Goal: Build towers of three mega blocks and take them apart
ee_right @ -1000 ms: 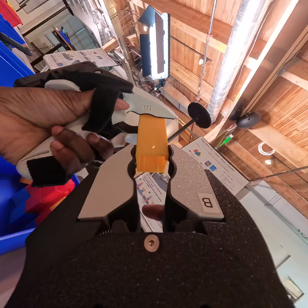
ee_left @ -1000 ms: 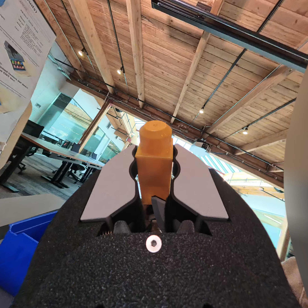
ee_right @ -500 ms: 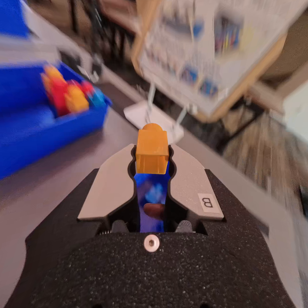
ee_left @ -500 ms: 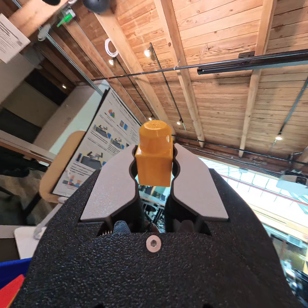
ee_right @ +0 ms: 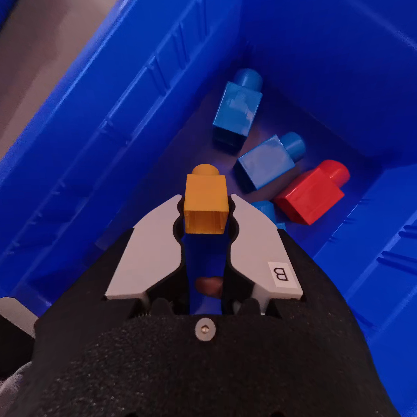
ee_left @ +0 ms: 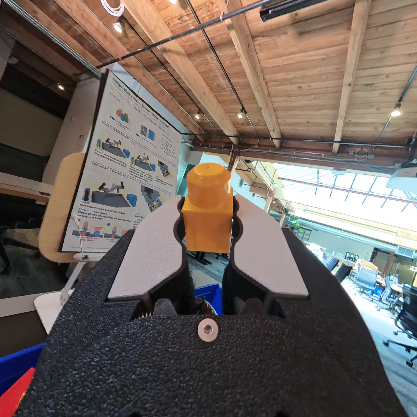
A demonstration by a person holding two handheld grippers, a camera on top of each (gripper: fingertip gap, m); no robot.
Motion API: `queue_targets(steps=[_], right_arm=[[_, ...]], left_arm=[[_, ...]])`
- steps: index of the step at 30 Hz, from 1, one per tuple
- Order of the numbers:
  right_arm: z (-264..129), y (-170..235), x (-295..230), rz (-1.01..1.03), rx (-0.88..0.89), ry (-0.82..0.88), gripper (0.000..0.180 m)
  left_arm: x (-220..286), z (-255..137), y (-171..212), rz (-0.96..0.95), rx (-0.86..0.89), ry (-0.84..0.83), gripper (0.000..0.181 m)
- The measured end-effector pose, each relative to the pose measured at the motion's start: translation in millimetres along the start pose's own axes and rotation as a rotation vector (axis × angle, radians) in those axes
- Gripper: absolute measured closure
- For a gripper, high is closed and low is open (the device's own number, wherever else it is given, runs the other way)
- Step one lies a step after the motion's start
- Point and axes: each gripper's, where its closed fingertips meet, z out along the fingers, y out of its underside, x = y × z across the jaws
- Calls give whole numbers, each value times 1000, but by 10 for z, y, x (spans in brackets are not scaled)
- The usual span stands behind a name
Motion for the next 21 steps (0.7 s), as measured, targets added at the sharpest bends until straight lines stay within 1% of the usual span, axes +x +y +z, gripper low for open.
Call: queue_targets(steps=[3,6,8,10,13,15,16,17,19,21], right_arm=[[35,81,-15,-19,-45,-8,144],[62,150,11,-19,-87,6,139],[29,121,21,-11,-74,13,136],[-88,-7,17,-14,-8,26,133],[-443,-418,-122,-80,201,33,121],[-796,-808,-333,-197,412,53,114],[-1002,-1014,-490,-266,535,60,110],[-1220,-1208,-677,-334,662,61,110],[-1641,-1529,-1075,-449,909,67,112],[-1920,-1713,-1483,-562,1074,65,118]], left_arm=[[73,68,101,39,-45,10,142],[136,127,205,75,-92,22,142],[187,165,304,97,-142,42,142],[235,201,435,122,-209,65,142],[331,252,664,139,-317,116,142],[382,303,789,132,-356,134,142],[403,344,813,112,-343,134,142],[431,393,809,68,-308,134,142],[490,489,735,-91,-180,138,142],[532,550,696,-280,-62,146,142]])
